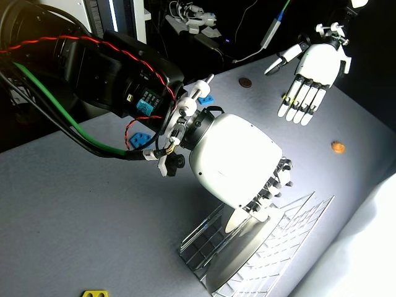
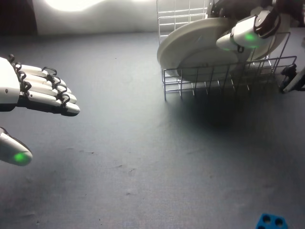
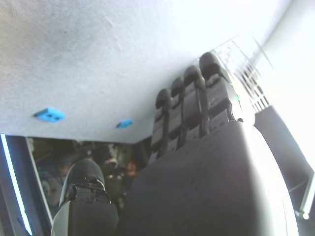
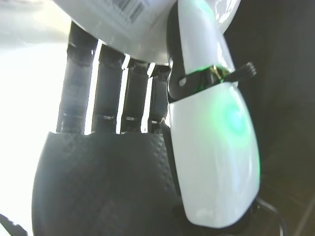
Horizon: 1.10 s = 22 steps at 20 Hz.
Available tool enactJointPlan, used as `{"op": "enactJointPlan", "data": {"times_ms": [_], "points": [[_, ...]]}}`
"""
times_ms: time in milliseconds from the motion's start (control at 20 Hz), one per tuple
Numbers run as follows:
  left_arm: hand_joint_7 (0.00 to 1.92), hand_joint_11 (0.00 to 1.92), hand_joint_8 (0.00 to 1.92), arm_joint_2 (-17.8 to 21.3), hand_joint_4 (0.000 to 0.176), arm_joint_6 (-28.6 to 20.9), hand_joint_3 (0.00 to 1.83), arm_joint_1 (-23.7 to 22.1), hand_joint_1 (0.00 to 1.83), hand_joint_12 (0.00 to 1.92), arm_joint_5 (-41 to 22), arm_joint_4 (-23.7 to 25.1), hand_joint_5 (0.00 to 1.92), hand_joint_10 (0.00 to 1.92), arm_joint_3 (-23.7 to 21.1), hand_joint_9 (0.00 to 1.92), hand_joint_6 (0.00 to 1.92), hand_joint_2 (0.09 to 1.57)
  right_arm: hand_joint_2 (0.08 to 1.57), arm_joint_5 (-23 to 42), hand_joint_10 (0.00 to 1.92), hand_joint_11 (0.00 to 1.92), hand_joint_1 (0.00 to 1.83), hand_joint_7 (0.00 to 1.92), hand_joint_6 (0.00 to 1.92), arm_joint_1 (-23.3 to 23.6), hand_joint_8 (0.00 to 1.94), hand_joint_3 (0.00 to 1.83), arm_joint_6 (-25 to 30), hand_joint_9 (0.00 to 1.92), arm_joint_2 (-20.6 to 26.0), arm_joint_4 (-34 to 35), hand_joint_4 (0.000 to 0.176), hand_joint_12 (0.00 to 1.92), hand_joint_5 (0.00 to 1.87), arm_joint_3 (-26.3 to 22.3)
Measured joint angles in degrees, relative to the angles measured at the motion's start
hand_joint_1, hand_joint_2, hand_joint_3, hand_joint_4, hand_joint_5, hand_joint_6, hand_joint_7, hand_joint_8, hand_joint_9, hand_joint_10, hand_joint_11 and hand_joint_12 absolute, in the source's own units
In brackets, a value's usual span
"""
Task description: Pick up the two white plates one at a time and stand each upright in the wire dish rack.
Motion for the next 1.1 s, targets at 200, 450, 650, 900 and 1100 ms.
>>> {"op": "enactJointPlan", "data": {"times_ms": [200, 450, 650, 900, 1100], "points": [[0.15, 0.0, 0.0, 0.0, 0.0, 0.0, 0.0, 0.0, 0.0, 0.29, 0.0, 0.0, 0.14, 0.0, 0.0, 0.12, 0.0, 1.09, 1.16, 0.6, 1.27, 0.61, 1.36, 0.93, 1.23, -0.8, 1.07, 0.0, 1.1, 0.81, -0.3, -3.6, 0.0, 1.41, 0.82, 0.0], [0.15, 0.0, 0.0, 0.0, 0.0, 0.0, 0.0, -0.1, 0.0, 0.34, 0.2, 0.0, 0.15, 0.0, -0.3, 0.13, 0.0, 1.09, 1.23, 1.1, 0.77, 0.43, 1.16, 0.8, 1.34, -1.2, 1.27, 0.0, 1.0, 0.74, -0.7, -7.3, 0.018, 1.44, 0.76, 0.2], [0.15, 0.0, 0.0, 0.0, 0.0, 0.0, 0.0, -0.1, 0.0, 0.31, 0.0, 0.1, 0.15, 0.0, -0.4, 0.13, 0.0, 1.1, 1.37, 0.9, 1.07, 0.16, 1.07, 0.64, 1.68, -1.6, 1.59, 0.0, 1.1, 0.47, -0.7, -8.3, 0.0, 1.66, 0.46, 0.2], [0.13, 0.0, 0.0, 0.0, 0.0, 0.0, 0.0, -0.2, 0.0, 0.34, 0.0, 0.1, 0.14, 0.0, -0.4, 0.12, 0.0, 1.09, 1.36, 0.5, 1.17, 0.08, 1.02, 0.45, 1.61, -1.6, 1.14, 0.0, 1.3, 0.38, -0.9, -8.4, 0.0, 1.63, 0.55, 0.2], [0.14, 0.0, 0.0, 0.0, 0.0, 0.0, 0.0, -0.3, 0.0, 0.31, -0.2, 0.6, 0.14, 0.0, -0.8, 0.12, 0.0, 1.09, 1.28, 0.5, 1.44, 0.0, 1.14, 0.31, 1.34, -1.6, 1.41, 0.0, 1.3, 0.25, -0.9, -8.3, 0.0, 1.71, 0.28, 0.2]]}}
